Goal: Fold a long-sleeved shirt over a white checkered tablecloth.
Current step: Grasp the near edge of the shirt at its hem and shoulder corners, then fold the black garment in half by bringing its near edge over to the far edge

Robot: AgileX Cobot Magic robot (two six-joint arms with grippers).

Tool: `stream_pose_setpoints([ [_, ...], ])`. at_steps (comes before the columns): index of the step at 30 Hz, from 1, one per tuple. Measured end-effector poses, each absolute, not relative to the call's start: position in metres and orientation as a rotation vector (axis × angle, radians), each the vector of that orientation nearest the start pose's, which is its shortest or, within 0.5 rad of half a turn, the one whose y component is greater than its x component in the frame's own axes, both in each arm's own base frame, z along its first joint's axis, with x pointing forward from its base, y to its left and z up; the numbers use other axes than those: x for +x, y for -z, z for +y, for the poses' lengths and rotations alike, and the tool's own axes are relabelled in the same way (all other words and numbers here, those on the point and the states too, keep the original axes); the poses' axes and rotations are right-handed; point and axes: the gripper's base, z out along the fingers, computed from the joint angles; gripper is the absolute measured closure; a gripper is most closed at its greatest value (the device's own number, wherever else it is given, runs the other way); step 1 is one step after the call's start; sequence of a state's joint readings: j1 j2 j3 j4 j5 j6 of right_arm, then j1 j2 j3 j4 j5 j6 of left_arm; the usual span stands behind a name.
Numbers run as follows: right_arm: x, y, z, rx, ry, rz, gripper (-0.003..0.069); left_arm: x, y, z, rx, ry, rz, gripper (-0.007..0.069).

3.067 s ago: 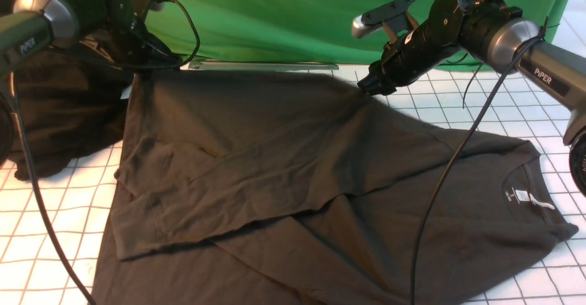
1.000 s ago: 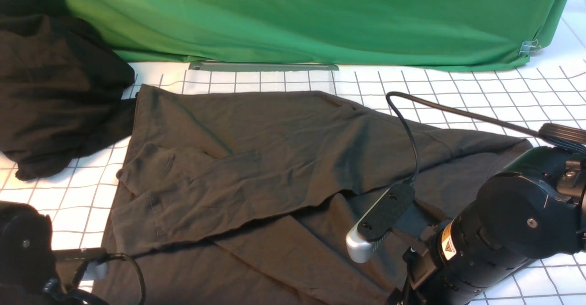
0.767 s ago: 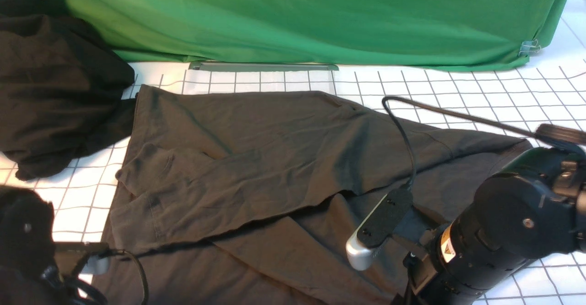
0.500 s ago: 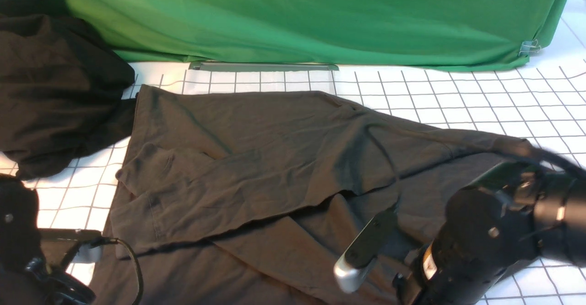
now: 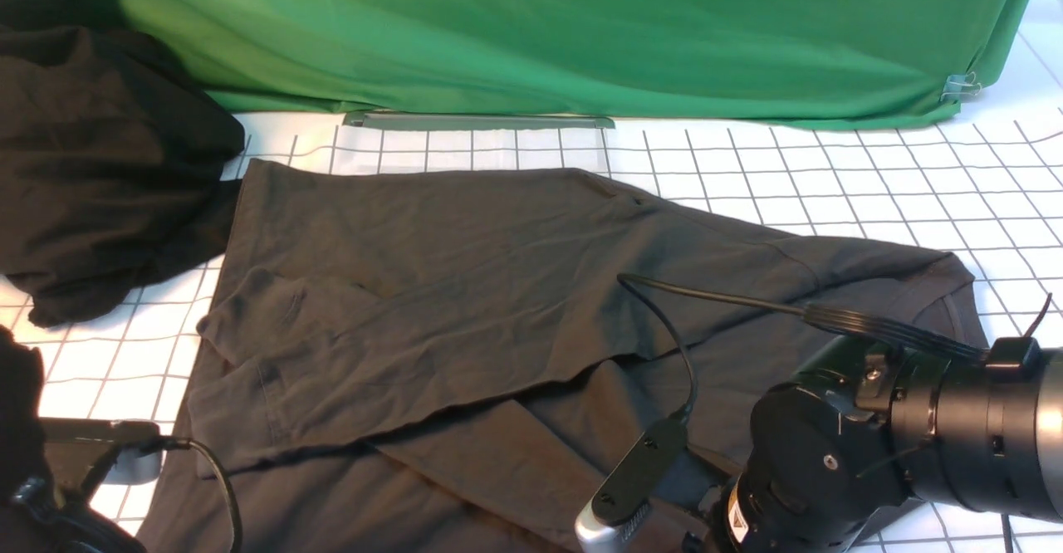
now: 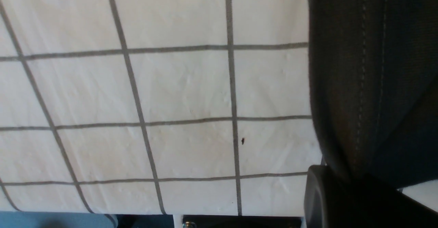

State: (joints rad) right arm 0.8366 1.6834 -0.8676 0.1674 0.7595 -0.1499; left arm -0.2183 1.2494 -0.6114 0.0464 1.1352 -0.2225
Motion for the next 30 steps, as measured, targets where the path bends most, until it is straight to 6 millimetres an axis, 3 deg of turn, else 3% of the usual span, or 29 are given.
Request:
stream_pose_setpoints([
  [1, 0.180, -0.159, 0.215, -1.305, -0.219, 2.808, 0.0361, 0.159, -0.200, -0.031, 0.036, -0.106, 3.246, 0.0608],
  [2, 0.180, -0.159, 0.215, -1.308, -0.219, 2.807, 0.0505, 0.158, -0.200, -0.031, 0.050, -0.117, 3.256, 0.0608],
  [3, 0.180, -0.159, 0.215, -1.307, -0.220, 2.807, 0.0583, 0.157, -0.201, -0.030, 0.060, -0.134, 3.268, 0.0608],
  [4, 0.179, -0.160, 0.214, -1.307, -0.222, 2.808, 0.0608, 0.156, -0.201, -0.029, 0.066, -0.146, 3.274, 0.0608],
  [10, 0.173, -0.180, 0.209, -1.306, -0.248, 2.790, 0.0634, 0.153, -0.208, -0.028, 0.069, -0.144, 3.242, 0.0608],
  [11, 0.170, -0.193, 0.206, -1.300, -0.262, 2.752, 0.0634, 0.154, -0.217, -0.028, 0.068, -0.135, 3.206, 0.0608],
  [17, 0.178, -0.223, 0.204, -1.326, -0.217, 2.669, 0.0637, 0.173, -0.257, -0.030, 0.054, -0.106, 3.048, 0.0608],
  [21, 0.218, -0.251, 0.207, -1.253, -0.206, 2.599, 0.0638, 0.213, -0.293, -0.029, 0.004, -0.109, 2.933, 0.0608],
  [25, 0.256, -0.269, 0.205, -1.170, -0.200, 2.555, 0.0637, 0.246, -0.307, -0.020, -0.069, -0.077, 2.889, 0.0608],
  [26, 0.280, -0.278, 0.206, -1.132, -0.192, 2.522, 0.0637, 0.269, -0.316, -0.012, -0.117, -0.060, 2.851, 0.0608],
  [27, 0.282, -0.279, 0.206, -1.127, -0.191, 2.518, 0.0637, 0.272, -0.316, -0.012, -0.115, -0.057, 2.849, 0.0608],
  [30, 0.330, -0.292, 0.208, -1.050, -0.178, 2.463, 0.0637, 0.327, -0.322, 0.003, -0.191, -0.019, 2.805, 0.0608],
])
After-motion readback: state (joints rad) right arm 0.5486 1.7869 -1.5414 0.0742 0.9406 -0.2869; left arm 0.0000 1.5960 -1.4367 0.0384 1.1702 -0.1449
